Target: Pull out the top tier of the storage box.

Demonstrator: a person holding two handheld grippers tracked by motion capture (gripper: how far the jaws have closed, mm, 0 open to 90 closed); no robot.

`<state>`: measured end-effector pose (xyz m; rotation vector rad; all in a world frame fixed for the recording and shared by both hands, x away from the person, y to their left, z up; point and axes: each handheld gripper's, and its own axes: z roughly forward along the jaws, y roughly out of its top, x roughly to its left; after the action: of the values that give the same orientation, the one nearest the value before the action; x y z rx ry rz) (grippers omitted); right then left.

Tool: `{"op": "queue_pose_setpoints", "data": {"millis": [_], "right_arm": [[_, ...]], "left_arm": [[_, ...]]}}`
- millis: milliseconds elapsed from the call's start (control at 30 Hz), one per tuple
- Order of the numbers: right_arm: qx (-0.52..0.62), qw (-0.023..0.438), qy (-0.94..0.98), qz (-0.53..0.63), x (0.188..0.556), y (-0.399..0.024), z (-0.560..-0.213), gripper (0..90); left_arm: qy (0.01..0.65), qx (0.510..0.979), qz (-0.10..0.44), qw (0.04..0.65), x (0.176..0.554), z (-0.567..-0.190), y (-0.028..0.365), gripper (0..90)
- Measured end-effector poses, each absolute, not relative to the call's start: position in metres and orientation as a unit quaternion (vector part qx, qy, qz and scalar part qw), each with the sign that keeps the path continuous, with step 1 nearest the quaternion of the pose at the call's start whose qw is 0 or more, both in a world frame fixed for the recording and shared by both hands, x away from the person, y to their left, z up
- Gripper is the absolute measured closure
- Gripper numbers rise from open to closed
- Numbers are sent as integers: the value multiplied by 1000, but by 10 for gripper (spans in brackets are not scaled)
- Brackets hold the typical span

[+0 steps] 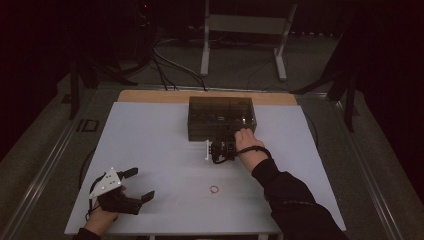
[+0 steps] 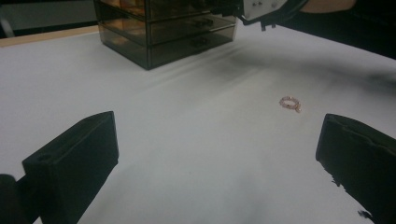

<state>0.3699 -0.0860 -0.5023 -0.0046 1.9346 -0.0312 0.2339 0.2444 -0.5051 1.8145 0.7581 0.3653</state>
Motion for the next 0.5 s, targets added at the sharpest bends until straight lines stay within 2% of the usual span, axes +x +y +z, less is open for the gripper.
{"op": "queue_pose_setpoints", "data": {"millis": [200, 500], "right_arm": [[-10, 573, 819, -17, 371, -82, -501, 784], [-11, 575, 817, -25, 371, -80, -501, 796]], "left_arm": [[319, 764, 153, 540, 234, -505, 244, 0], [321, 761, 153, 543, 234, -505, 244, 0]]}}
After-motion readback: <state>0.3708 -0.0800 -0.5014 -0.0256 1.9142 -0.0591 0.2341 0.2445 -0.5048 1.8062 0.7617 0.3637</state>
